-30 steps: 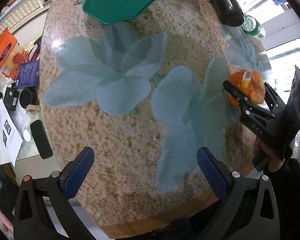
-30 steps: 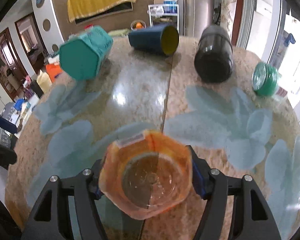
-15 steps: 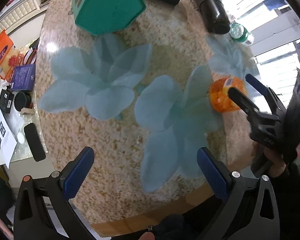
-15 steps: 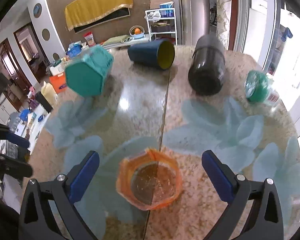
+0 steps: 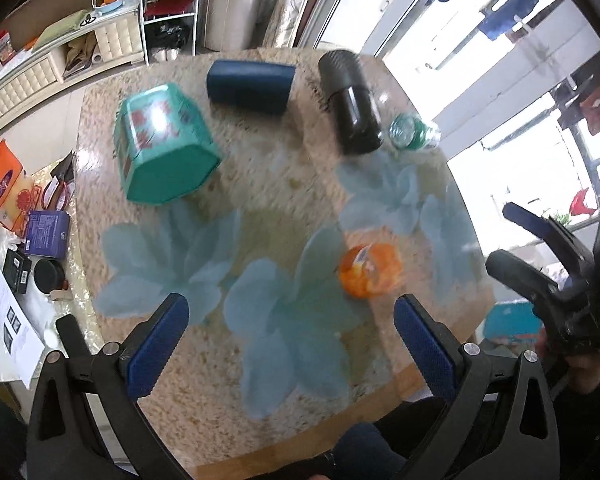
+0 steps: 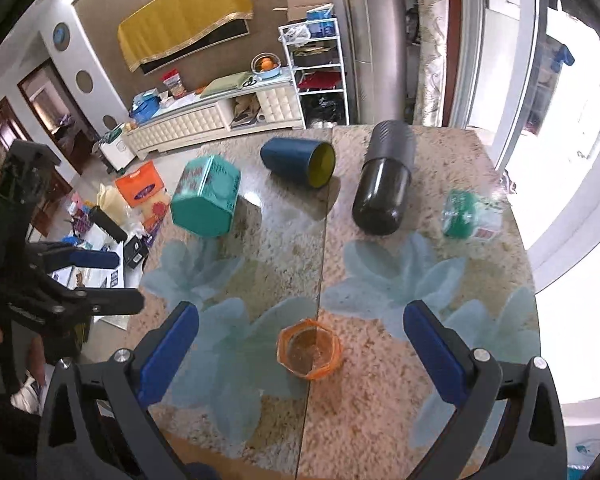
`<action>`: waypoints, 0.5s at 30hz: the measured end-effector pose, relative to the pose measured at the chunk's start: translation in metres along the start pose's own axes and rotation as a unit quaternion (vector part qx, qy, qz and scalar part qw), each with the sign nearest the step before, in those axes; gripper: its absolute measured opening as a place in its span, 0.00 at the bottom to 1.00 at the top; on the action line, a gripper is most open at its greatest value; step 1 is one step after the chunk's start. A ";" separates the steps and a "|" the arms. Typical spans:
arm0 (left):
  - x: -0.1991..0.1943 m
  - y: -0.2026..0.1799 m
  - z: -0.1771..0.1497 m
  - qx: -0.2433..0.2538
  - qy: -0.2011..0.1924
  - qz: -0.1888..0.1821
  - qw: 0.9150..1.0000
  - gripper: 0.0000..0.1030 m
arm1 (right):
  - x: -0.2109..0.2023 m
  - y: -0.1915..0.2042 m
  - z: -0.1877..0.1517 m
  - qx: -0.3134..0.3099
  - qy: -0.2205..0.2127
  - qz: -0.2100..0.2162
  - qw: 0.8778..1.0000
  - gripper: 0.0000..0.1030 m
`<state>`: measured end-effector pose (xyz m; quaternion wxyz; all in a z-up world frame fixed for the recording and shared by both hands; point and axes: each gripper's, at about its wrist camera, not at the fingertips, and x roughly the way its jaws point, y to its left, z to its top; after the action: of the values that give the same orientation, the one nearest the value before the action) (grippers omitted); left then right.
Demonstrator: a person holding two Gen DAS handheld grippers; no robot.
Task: Flip cup upright
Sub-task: 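Open the right gripper and withdraw from the upright cup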
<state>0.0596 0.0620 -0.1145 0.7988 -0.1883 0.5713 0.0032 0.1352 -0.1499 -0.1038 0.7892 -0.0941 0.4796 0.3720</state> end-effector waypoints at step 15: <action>-0.017 -0.048 0.009 -0.032 -0.042 0.032 0.998 1.00 | -0.020 -0.027 0.015 -0.020 0.024 0.023 0.999 1.00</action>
<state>0.0719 0.0238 -0.0821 0.8149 -0.1953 0.5428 0.0554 0.1588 -0.1714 -0.0852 0.7666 -0.1074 0.4930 0.3972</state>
